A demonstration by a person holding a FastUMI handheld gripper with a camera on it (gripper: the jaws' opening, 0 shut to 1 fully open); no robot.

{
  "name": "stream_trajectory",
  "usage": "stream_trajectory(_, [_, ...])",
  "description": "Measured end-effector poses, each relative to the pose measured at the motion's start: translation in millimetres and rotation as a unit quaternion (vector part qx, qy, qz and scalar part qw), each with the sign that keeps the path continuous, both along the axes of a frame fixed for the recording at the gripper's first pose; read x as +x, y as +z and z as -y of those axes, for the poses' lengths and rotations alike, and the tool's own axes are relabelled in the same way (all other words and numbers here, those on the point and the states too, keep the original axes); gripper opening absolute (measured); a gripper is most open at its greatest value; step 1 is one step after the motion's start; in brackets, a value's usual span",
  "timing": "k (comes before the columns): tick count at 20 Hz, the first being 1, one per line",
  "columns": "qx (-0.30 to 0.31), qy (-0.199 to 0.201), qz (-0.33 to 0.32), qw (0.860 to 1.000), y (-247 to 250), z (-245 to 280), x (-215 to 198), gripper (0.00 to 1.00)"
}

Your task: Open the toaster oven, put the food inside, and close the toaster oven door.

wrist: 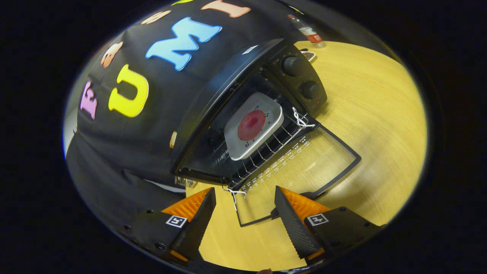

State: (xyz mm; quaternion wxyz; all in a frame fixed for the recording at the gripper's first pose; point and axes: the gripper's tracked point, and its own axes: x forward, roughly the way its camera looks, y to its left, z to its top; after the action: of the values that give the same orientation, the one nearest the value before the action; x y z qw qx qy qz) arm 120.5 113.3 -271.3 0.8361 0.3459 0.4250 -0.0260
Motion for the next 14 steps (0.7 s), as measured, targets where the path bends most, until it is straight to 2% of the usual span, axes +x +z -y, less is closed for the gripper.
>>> stream_trajectory(3, [-0.054, 0.065, -0.002, 0.996, -3.7, -4.9, -14.9, 0.98])
stream_trajectory(7, [-0.106, 0.138, -0.024, 0.984, -14.3, -7.0, -37.0, 0.99])
stream_trajectory(10, [-0.134, 0.173, -0.048, 0.975, -26.5, -3.5, -51.8, 0.99])
stream_trajectory(14, [-0.16, 0.194, -0.087, 0.964, -45.9, 8.3, -65.7, 0.99])
